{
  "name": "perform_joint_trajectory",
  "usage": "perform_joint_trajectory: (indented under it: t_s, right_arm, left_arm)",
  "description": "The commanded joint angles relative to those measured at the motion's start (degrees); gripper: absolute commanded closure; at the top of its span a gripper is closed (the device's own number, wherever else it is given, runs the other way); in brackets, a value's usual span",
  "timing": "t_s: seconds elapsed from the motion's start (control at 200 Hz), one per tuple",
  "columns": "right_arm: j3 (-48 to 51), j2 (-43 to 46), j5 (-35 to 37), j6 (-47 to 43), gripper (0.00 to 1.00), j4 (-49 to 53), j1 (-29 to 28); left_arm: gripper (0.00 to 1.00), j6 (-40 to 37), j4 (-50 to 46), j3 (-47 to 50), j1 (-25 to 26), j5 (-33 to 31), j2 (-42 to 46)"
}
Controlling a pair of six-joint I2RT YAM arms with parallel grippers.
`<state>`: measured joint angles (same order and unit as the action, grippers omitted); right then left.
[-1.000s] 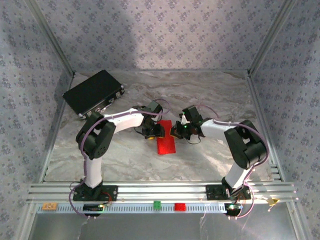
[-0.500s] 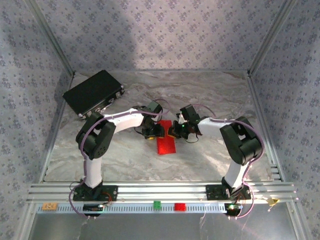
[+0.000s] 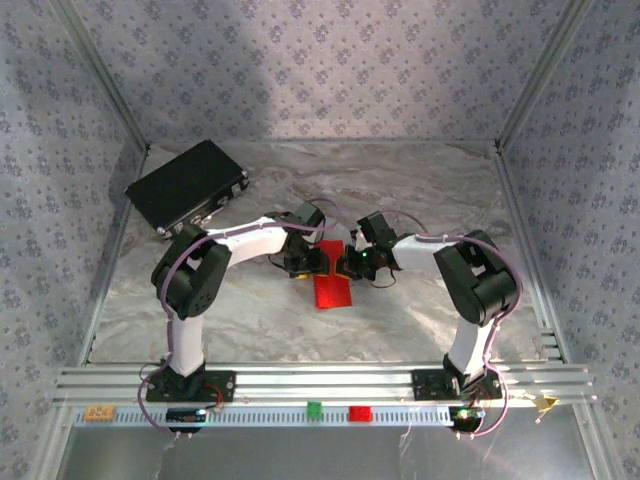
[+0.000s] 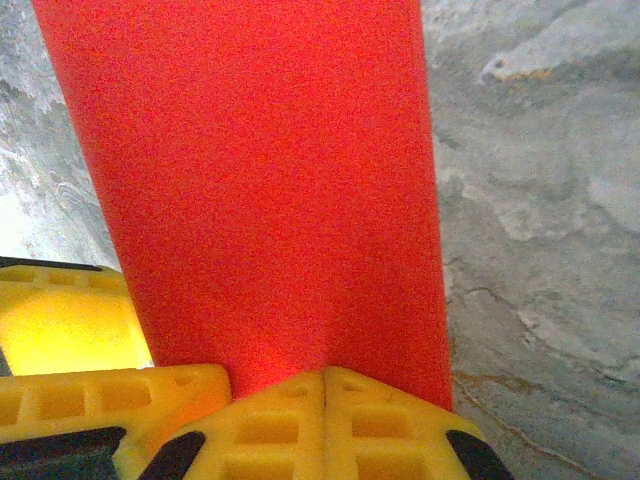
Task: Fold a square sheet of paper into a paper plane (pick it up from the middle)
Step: Hold the square sheet of paper at the center of the table.
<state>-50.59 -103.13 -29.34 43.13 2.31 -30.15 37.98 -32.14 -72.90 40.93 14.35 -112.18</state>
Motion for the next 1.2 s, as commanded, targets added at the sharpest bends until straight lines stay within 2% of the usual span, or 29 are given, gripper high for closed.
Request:
perform_joint_trajectory:
  t_s: [0.0,0.135,0.445,0.585,0.725,0.82,0.974,1.194]
  right_arm:
    - [2.68,-0.91,5.16,-2.30,1.00,6.46,-0.25]
    - [2.25,-0.39,5.93,-4.11,1.00,8.69,-0.04]
    - [3.10,3.00,6.71,-6.70,1.00,12.48,2.79]
    - [3.91,3.22,6.24,-8.55,1.00,11.56,3.84]
    - [4.02,2.63,5.67,-8.39,1.00,10.99,3.94]
    - [4.23,2.57,5.88,-8.16,1.00,10.79,3.92]
    - [4.18,2.50,5.94,-7.94,1.00,10.73,3.90]
    - [4.27,2.30,6.14,-7.83,1.00,10.69,3.93]
  left_arm:
    - [0.49,-0.40,6.59,3.65,1.33,-1.40,-6.93]
    - [0.46,0.85,7.96,4.08,1.27,0.08,-3.60]
    - [0.39,4.18,12.93,6.40,0.14,2.10,11.99]
    - [0.54,7.47,23.17,10.39,-2.16,10.36,13.81]
    - [0.84,10.18,32.06,11.99,-3.21,18.65,11.60]
    - [1.00,11.87,35.06,12.26,-3.31,21.20,9.29]
    - [1.00,14.04,39.10,12.58,-3.25,23.88,5.75]
    - [1.00,13.64,38.38,12.74,-3.47,23.48,3.08]
